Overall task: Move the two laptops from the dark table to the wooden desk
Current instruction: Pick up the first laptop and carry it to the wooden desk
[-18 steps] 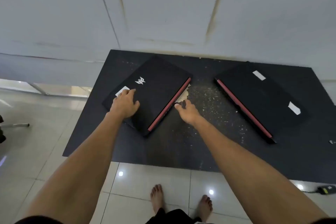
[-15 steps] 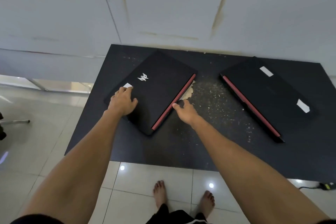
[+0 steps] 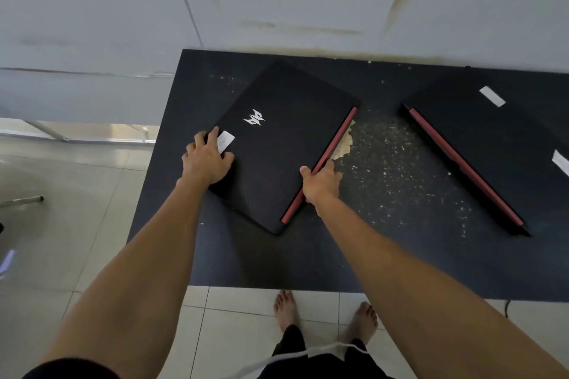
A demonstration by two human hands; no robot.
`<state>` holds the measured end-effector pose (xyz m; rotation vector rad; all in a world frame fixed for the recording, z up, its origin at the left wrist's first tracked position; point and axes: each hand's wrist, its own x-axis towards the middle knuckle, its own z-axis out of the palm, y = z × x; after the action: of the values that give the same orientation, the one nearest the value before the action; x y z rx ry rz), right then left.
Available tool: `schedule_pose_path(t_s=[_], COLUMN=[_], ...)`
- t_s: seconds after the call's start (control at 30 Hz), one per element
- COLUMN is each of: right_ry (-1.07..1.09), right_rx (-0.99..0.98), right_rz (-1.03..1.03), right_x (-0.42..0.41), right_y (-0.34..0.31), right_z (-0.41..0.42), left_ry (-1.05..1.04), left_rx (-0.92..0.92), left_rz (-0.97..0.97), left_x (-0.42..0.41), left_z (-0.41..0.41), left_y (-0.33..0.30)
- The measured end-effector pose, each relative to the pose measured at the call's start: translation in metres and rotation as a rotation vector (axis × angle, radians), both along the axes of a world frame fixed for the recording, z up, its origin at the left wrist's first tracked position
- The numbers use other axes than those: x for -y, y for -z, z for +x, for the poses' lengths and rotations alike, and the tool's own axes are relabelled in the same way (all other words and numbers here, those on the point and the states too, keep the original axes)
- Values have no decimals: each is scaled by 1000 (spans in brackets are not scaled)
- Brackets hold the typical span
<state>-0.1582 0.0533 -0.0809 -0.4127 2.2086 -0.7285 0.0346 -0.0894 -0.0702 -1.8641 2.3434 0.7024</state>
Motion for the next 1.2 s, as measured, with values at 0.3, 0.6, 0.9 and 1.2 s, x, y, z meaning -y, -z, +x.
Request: schedule_pose_path(t_s=[0.3, 0.6, 0.9, 1.2], right_ry=[-6, -106, -74, -78], right_rx=[-29, -42, 38, 5], right_rz=[20, 24, -40, -106], right_x=[-2, -18, -39, -51], right_y=[-4, -9, -5, 4], right_z=[-5, -58, -68, -62], left_ry=[-52, -233, -315, -349], left_rx=[28, -82, -247, -236], left_rz=[11, 62, 116, 143], left_x=[-14, -88, -80, -80], left_z=[-5, -19, -20, -29], left_y=[-8, -10, -8, -6])
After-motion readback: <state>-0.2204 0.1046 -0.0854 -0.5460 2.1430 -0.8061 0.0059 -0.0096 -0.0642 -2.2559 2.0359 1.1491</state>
